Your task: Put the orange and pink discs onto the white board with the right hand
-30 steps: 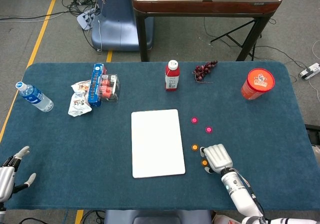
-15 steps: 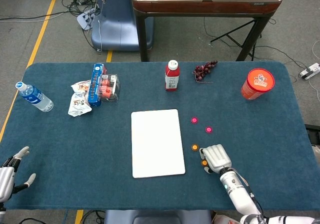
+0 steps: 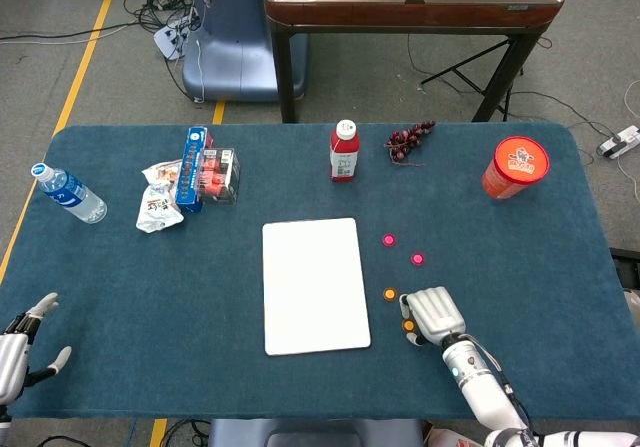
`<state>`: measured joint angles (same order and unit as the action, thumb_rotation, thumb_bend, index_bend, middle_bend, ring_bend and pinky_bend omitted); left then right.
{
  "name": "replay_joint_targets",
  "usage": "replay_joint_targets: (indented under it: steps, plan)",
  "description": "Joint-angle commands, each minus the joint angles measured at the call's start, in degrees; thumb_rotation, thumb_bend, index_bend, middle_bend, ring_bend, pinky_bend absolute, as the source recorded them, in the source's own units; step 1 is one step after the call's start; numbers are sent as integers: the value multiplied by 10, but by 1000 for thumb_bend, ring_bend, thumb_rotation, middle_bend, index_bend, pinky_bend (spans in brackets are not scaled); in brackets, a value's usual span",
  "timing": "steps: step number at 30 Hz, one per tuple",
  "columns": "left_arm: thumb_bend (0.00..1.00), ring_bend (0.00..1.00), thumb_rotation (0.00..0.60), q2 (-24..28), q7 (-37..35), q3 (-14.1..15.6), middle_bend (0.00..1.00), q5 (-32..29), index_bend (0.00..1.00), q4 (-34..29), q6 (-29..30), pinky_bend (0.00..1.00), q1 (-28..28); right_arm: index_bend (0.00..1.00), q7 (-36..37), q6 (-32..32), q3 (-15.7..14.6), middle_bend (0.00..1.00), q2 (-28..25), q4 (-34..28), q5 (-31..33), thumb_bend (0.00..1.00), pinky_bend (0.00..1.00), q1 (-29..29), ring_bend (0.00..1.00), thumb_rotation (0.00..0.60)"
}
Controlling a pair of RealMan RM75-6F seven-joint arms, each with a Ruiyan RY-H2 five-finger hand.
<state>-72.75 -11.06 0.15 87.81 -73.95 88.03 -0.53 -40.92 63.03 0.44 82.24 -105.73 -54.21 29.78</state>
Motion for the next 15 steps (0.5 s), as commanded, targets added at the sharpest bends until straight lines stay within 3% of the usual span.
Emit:
replay_joint_targets:
  steps: [1, 8, 15]
  plan:
    - [286, 260, 600, 1, 1, -1, 243, 0, 139, -2, 1, 493, 0, 604, 18, 4, 9, 1000, -27, -30, -13, 232, 1000, 2, 1000, 600]
    - [286, 260, 600, 7, 4, -3, 243, -1, 139, -7, 0, 494, -2, 604, -9, 18, 34, 1000, -54, -91, -17, 232, 1000, 27, 1000, 600]
    - [286, 260, 600, 9, 3, -3, 243, 1, 139, -10, 1, 494, -2, 604, -57, 13, 62, 1000, -22, -107, 30, 233, 1000, 76, 1000, 600]
